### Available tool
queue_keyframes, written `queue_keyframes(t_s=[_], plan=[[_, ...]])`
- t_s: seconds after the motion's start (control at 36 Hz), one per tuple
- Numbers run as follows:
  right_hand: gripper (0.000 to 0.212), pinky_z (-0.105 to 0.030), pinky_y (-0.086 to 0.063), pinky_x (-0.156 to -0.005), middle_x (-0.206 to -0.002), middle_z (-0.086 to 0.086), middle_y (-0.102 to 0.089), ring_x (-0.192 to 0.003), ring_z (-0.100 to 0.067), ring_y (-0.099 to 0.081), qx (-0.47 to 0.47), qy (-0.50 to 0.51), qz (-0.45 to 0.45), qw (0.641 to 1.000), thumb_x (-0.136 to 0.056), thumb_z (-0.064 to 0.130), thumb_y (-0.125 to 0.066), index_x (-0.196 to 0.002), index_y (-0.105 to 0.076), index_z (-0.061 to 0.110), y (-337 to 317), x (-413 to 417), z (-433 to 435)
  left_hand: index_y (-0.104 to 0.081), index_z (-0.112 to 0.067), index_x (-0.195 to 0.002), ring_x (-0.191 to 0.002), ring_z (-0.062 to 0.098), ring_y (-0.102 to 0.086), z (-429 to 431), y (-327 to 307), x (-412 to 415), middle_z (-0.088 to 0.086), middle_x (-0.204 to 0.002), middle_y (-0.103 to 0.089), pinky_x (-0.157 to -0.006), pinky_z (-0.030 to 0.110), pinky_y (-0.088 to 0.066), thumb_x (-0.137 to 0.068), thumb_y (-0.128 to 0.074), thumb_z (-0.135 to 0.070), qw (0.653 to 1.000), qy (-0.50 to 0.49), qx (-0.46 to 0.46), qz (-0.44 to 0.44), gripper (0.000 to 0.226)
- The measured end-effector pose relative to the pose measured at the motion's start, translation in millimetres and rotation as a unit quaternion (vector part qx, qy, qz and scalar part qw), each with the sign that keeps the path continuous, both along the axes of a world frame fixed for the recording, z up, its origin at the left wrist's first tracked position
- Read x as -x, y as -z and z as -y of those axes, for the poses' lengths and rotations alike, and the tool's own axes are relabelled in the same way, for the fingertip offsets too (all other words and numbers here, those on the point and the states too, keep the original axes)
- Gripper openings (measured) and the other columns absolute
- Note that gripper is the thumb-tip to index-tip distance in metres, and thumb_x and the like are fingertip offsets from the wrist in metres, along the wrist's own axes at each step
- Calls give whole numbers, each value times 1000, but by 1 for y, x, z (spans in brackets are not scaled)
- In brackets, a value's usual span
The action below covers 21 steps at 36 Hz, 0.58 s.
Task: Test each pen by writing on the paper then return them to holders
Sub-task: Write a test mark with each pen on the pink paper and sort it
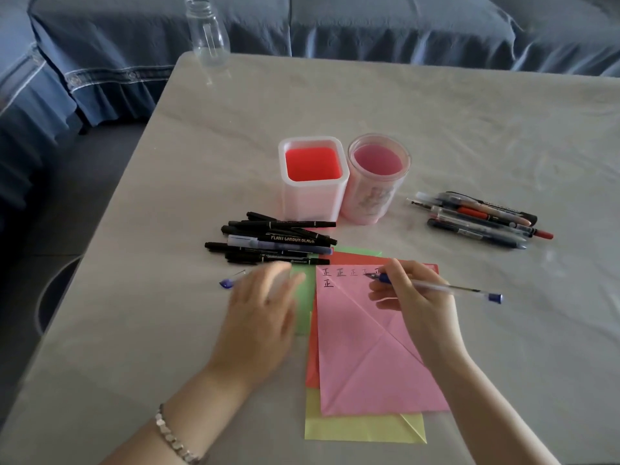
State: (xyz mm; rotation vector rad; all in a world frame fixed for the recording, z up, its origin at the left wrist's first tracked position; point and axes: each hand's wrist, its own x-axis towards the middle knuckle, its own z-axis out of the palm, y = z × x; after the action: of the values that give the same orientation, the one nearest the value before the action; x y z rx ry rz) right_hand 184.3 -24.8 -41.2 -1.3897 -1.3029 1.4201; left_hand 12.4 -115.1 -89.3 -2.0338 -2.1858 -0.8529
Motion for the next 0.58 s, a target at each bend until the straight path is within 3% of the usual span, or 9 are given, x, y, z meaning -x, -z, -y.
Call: queue_keyframes(t_s=[0.14,0.31,0.39,0.47,0.58], plan=[[26,-20,-48,-45,-45,-2,-60,-42,-14,-56,-67,49,23,996,-83,20,-65,-61,-58,8,7,10,-7,-55,-18,-123,-128,30,-36,-4,5,-12,20,-138,-45,-106,35,-25,-88,-45,-26,985,152,86,10,37],[45,-19,-37,-39,-34,-1,-48,-31,-11,-44,-132,81,75,985,-86,16,-62,-47,-43,6,22,25,-13,-61,-26,-121,-135,25,-28,-7,8,-14,17,-142,-43,-111,37,-18,-88,-44,-38,979,148,143,4,39],[43,-29,-34,-42,-40,-18,-41,-38,-16,-38,-159,83,113,977,-82,13,-60,-48,-35,3,32,34,-16,-64,-28,-118,-134,24,-29,-7,7,-13,17,-140,-45,-111,36,-19,-85,-46,-40,979,144,144,16,39],[41,-22,-26,-44,-44,-4,-29,-44,-6,-25,-196,76,151,966,-76,11,-56,-47,-28,13,41,39,-17,-63,-31,-118,-134,22,-29,-6,7,-13,15,-140,-46,-113,32,-14,-85,-48,-41,981,135,136,37,38],[39,-16,-24,-44,-45,3,-34,-44,-7,-27,-215,70,153,962,-73,13,-52,-46,-26,22,47,40,-16,-62,-31,-119,-135,22,-30,-6,7,-14,14,-141,-45,-113,33,-16,-86,-48,-39,980,135,133,52,37]])
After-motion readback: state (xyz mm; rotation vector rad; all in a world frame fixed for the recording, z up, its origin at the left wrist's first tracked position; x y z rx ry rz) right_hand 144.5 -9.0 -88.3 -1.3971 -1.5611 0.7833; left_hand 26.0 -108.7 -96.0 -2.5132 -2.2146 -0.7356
